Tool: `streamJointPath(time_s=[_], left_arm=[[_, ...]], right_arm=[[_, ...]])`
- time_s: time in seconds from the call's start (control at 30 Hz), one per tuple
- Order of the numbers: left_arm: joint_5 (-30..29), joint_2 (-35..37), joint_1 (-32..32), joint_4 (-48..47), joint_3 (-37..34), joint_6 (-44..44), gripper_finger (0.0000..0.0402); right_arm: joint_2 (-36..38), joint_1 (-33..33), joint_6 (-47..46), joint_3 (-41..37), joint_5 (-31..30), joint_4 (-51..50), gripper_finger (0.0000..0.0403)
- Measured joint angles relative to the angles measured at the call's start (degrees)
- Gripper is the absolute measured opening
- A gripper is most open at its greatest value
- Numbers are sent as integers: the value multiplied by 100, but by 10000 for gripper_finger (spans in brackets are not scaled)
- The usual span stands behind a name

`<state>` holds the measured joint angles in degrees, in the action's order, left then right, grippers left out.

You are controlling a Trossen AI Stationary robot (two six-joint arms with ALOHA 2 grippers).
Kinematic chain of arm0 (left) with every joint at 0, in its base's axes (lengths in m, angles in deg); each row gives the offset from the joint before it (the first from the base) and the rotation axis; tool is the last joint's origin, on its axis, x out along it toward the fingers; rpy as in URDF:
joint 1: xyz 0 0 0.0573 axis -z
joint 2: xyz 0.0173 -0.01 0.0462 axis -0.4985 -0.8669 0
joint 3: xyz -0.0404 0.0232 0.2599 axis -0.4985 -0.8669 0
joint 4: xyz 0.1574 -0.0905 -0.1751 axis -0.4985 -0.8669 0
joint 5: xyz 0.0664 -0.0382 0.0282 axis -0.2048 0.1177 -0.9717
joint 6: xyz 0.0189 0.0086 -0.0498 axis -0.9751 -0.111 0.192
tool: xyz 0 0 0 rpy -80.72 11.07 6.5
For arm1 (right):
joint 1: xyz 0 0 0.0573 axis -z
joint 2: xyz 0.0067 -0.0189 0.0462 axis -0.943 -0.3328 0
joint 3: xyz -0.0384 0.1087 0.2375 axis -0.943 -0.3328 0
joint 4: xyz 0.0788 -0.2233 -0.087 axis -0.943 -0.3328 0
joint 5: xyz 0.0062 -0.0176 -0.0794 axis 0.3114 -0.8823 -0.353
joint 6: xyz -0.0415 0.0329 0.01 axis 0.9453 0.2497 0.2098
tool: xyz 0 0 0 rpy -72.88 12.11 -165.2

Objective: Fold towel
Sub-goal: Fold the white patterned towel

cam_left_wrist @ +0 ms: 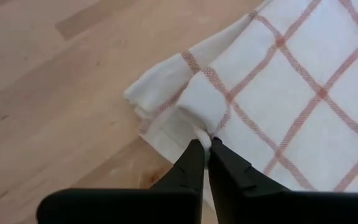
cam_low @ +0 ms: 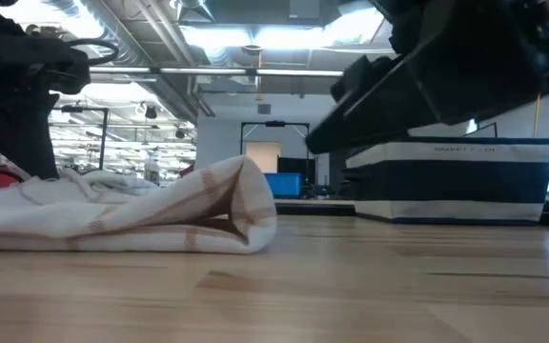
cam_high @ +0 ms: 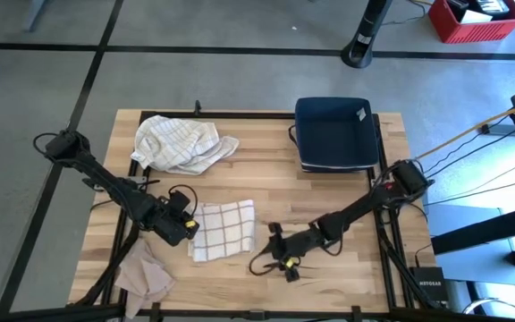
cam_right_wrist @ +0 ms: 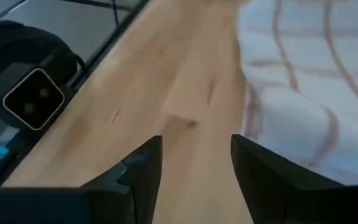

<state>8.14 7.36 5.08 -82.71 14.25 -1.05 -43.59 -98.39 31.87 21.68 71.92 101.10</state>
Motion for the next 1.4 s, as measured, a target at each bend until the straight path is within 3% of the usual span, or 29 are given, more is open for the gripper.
streamJointPath(time_s=[0.17, 0.4, 0.6, 0.97, 1.07, 1.4], left_arm=[[-40, 0, -59, 65, -1, -200, 4], [-82, 0, -59, 64, -3, -318, 5], [-86, 0, -48, 79, -3, -378, 5], [-84, 0, -45, 138, -3, -457, 3], [-86, 0, -45, 254, -3, -550, 3], [-120, 0, -45, 140, -3, -571, 2]], right_arm=[[-618, -112, 453, 125, -468, 910, 193], [-1319, -103, 376, 1366, -1084, -188, 193], [-1732, -91, 53, 2133, -1162, -1101, 193], [-1826, -66, -254, 2168, -2118, -1206, 193], [-1826, -66, -399, 2167, -2639, -1463, 193], [-1809, -22, -442, 2168, -2311, -1818, 193]])
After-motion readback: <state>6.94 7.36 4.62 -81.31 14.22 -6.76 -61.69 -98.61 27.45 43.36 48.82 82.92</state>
